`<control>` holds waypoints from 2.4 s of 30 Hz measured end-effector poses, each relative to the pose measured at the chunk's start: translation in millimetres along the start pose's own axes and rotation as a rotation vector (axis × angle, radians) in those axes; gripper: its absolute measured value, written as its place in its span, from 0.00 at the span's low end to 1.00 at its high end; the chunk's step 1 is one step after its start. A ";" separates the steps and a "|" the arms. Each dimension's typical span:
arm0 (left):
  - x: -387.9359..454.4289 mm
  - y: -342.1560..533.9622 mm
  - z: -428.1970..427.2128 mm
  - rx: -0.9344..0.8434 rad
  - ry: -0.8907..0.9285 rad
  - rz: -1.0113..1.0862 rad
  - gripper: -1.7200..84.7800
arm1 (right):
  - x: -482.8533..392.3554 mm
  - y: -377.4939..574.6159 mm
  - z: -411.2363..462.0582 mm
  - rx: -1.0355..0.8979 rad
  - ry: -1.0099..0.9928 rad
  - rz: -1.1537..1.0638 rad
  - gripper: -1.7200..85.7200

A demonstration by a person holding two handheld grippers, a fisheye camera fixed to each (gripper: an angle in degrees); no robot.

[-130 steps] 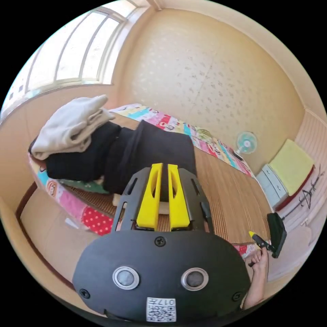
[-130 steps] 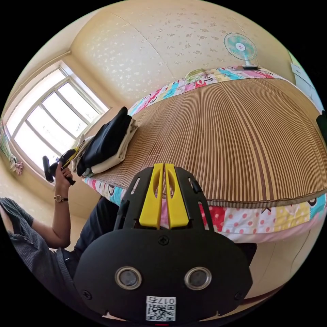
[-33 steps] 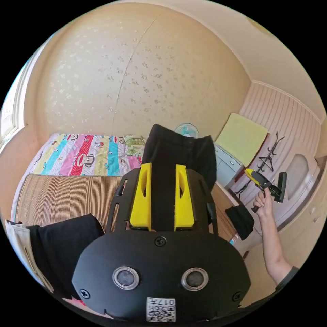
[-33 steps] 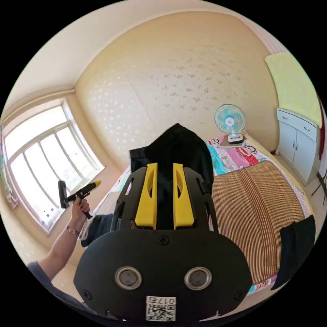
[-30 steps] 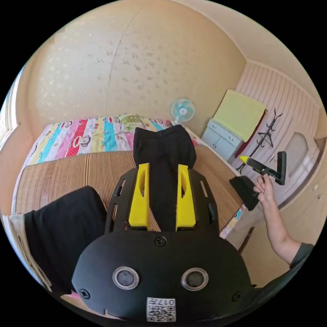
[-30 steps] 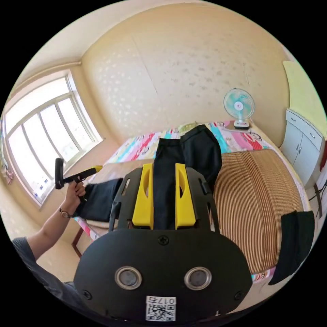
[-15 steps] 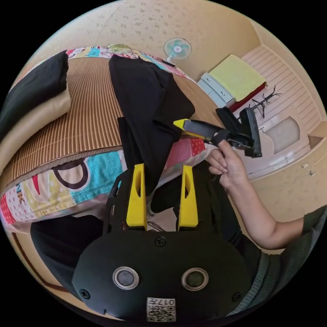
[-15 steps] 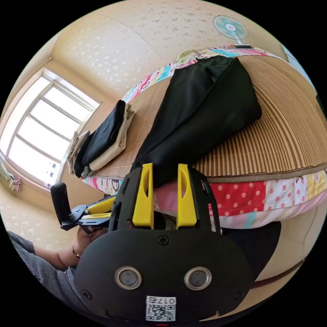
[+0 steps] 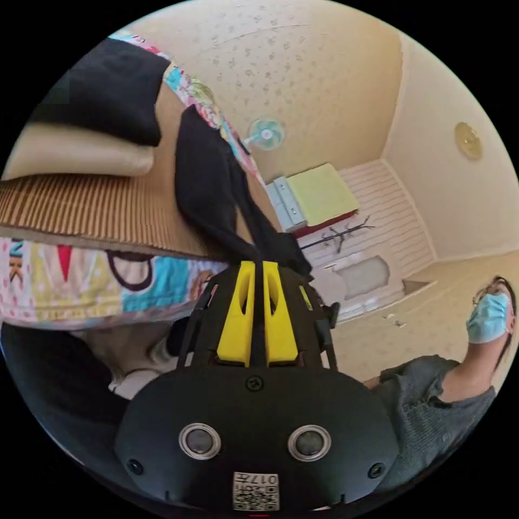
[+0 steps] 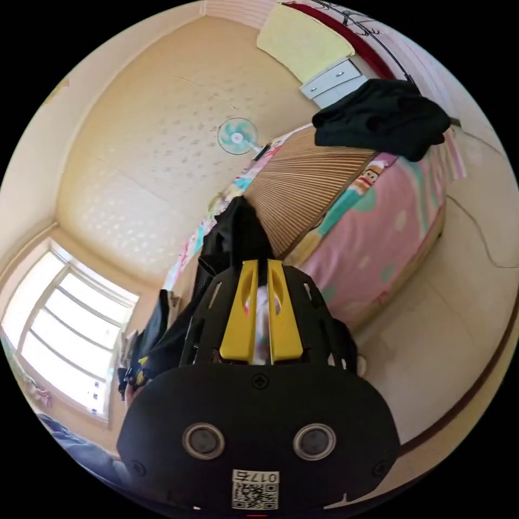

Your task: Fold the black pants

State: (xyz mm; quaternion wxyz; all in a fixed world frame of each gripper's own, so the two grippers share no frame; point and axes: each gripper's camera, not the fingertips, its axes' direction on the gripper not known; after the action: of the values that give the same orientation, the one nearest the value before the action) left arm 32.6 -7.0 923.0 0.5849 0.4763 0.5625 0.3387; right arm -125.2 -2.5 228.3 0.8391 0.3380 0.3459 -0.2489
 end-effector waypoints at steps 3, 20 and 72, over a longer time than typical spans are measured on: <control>7.8 4.4 30.4 -0.237 -0.416 -0.061 0.04 | -2.4 12.1 5.7 -0.031 0.041 -0.053 0.10; 59.7 -13.2 53.1 -0.440 -0.514 -0.059 0.08 | -22.2 -8.8 90.8 -0.414 -0.165 -0.175 0.15; 38.0 -3.7 -50.4 -0.043 0.109 -0.160 0.07 | -74.7 63.6 169.4 -0.774 -0.076 -0.482 0.07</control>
State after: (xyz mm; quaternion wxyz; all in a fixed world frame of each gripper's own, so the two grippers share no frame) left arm -12.0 36.1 911.1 0.5887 0.3980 0.6222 0.3286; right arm -61.5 -72.9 399.5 0.8341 -0.1001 0.4510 -0.3015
